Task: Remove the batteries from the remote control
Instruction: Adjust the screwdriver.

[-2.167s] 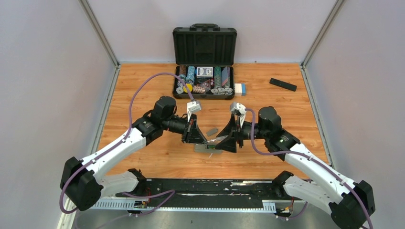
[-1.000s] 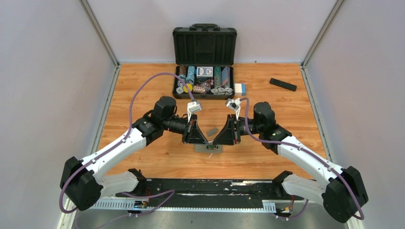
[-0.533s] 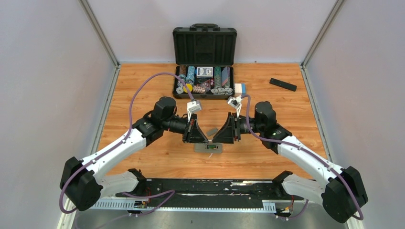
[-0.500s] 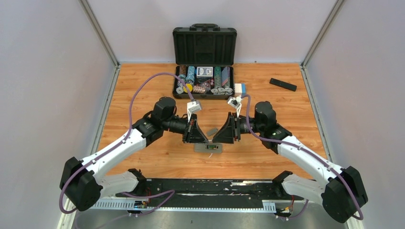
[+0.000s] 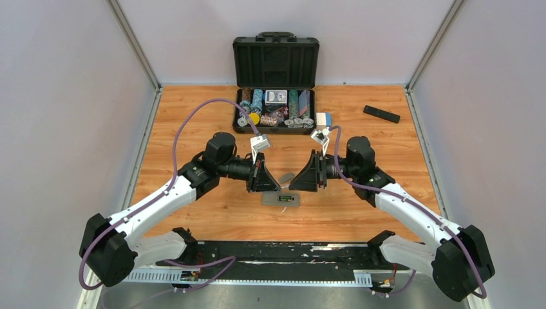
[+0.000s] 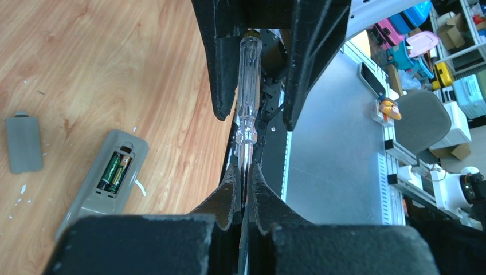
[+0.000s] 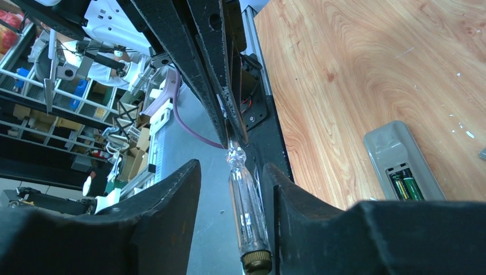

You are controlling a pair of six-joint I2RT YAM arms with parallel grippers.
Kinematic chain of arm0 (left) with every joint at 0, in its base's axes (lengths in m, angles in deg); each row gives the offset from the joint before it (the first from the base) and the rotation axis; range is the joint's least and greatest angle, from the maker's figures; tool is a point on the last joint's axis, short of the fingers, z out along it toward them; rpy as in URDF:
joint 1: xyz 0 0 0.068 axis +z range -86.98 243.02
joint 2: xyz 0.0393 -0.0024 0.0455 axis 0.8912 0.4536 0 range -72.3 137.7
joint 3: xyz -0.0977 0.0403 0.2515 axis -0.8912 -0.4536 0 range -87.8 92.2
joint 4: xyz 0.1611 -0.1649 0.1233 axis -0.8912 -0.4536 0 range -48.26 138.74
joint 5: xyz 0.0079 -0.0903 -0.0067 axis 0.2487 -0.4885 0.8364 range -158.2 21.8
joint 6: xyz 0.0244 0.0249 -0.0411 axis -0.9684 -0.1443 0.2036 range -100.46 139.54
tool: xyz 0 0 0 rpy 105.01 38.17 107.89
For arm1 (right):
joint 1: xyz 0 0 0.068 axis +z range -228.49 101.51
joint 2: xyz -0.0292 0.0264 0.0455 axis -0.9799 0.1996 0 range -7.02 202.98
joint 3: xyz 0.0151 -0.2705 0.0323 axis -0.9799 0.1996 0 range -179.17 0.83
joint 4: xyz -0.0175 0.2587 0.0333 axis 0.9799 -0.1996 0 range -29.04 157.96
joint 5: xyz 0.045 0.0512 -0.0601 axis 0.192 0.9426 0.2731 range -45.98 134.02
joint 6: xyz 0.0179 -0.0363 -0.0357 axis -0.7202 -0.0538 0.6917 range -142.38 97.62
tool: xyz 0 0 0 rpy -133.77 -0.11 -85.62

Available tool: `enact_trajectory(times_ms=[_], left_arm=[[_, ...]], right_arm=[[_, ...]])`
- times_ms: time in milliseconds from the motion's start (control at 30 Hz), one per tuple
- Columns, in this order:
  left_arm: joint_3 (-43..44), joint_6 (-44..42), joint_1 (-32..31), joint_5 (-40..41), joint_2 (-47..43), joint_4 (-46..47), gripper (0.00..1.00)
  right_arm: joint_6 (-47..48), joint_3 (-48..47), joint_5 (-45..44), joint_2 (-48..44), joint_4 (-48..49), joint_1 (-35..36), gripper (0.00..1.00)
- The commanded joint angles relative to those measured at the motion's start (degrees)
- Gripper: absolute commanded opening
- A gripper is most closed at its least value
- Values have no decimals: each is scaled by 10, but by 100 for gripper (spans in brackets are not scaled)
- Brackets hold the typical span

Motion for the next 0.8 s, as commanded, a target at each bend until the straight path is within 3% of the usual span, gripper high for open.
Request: enact_trajectory(times_ms=[0, 300, 600, 767], left_arm=[[0, 6, 3, 11, -5, 24, 0], [4, 11, 3, 8, 8, 31, 0], [6, 2, 3, 9, 14, 25, 0], [5, -2, 3, 10, 16, 19, 0]], right_arm=[[-6, 0, 25, -7, 26, -3, 40], [-34, 10, 40, 17, 79, -3, 30], [-34, 8, 38, 29, 88, -3, 28], [-35, 5, 43, 33, 88, -3, 16]])
